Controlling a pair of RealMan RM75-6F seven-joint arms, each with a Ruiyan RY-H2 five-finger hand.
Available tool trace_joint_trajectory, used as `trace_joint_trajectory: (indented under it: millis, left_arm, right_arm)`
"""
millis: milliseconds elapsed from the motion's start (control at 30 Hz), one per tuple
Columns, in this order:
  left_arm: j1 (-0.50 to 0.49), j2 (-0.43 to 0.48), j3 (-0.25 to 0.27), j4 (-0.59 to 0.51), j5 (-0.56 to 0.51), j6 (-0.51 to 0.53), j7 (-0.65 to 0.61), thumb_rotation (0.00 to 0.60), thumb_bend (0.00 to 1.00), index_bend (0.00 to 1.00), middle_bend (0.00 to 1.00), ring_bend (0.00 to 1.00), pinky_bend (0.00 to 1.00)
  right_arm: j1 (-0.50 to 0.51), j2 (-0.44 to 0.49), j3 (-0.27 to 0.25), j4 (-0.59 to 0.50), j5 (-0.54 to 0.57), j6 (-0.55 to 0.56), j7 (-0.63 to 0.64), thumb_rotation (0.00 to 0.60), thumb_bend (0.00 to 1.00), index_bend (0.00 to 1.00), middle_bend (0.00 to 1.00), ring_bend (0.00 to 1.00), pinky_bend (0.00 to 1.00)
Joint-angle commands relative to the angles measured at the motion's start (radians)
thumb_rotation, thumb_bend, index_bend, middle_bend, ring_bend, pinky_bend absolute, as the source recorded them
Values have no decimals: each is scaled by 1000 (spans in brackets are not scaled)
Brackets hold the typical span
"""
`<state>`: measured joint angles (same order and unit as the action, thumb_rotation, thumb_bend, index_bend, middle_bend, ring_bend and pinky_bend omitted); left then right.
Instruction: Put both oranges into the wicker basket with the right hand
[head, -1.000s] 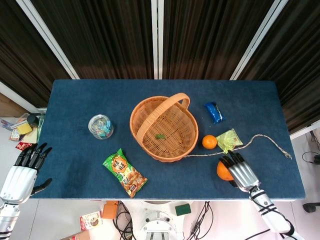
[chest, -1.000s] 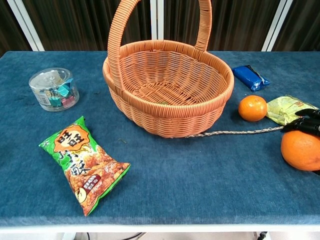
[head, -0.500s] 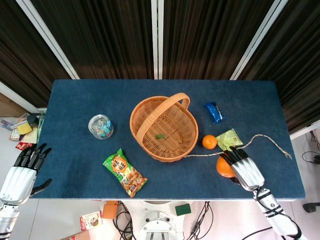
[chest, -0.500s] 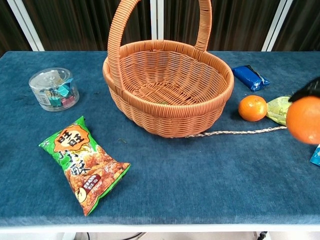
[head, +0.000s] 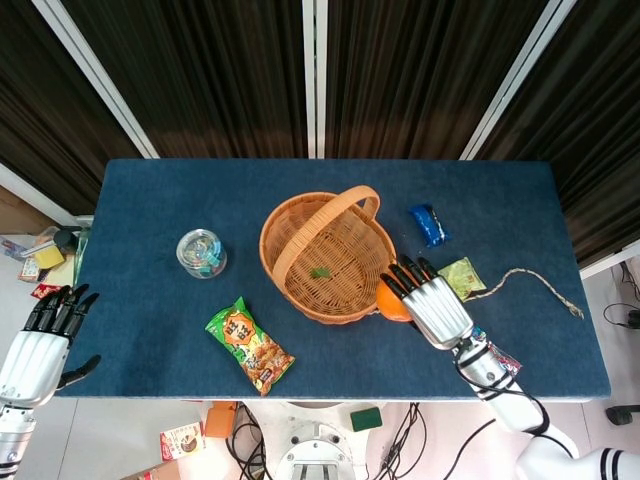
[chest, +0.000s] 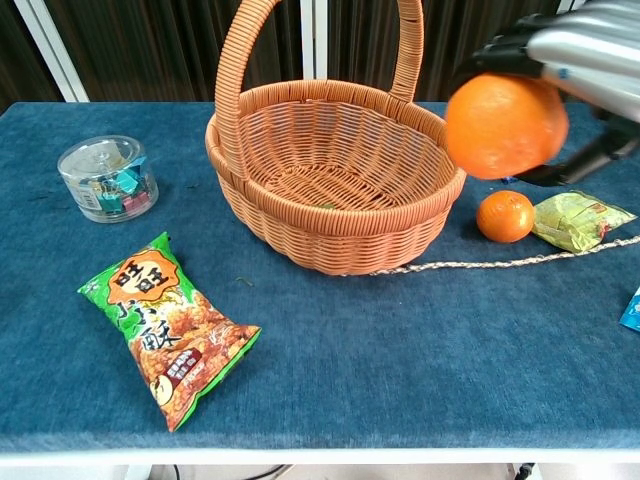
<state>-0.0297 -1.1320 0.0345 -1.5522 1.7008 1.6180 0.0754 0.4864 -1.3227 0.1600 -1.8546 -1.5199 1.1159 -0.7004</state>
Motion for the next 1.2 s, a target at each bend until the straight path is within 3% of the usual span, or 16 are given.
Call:
trace_joint_trajectory:
  millis: [33,300,467,567,633,700,800,1000,1200]
  left_arm:
    - [-1,3,-3,1,-7,-2,-8,600,128,102,25,0,117]
    - [0,13,-6,5,-11,4,-39,600,128,102,25,0,117]
    - [0,17,-5,11,-9,6,-56,600,128,102,25,0,117]
    - [-2,20,-4,13,-7,4,-63,600,128,101,25,0,117]
    - [-3,21,-3,15,-6,4,-67,600,128,101,26,0,117]
    - [-4,21,-3,17,-5,1,-70,600,128,102,26,0,117]
    - [-6,21,-2,18,-5,-3,-70,600,128,102,26,0,117]
    - [-6,17,1,13,0,-4,-54,600,128,102,25,0,117]
    - [-6,9,1,8,0,-8,-27,600,128,102,25,0,117]
  right_arm:
    - [110,-108,82,1,188,-104,-164,600,330,322,207,127,253]
    - [264,-285,143,138,455,-141,-318,600,349,323,207,125,249]
    - [349,-389,166,266,559,-139,-334,600,352,318,205,121,234]
    - [378,-419,160,319,585,-137,-328,600,322,205,138,47,166]
    - [389,-424,150,338,590,-133,-330,600,246,62,44,2,87]
    - [397,-423,141,347,584,-123,-323,600,161,3,3,0,44]
    - [395,-412,126,348,551,-106,-284,600,97,0,0,0,32]
    - [369,-345,96,292,499,-74,-216,600,141,0,0,0,28]
    - [266,-161,9,158,355,0,-83,600,196,0,0,0,28]
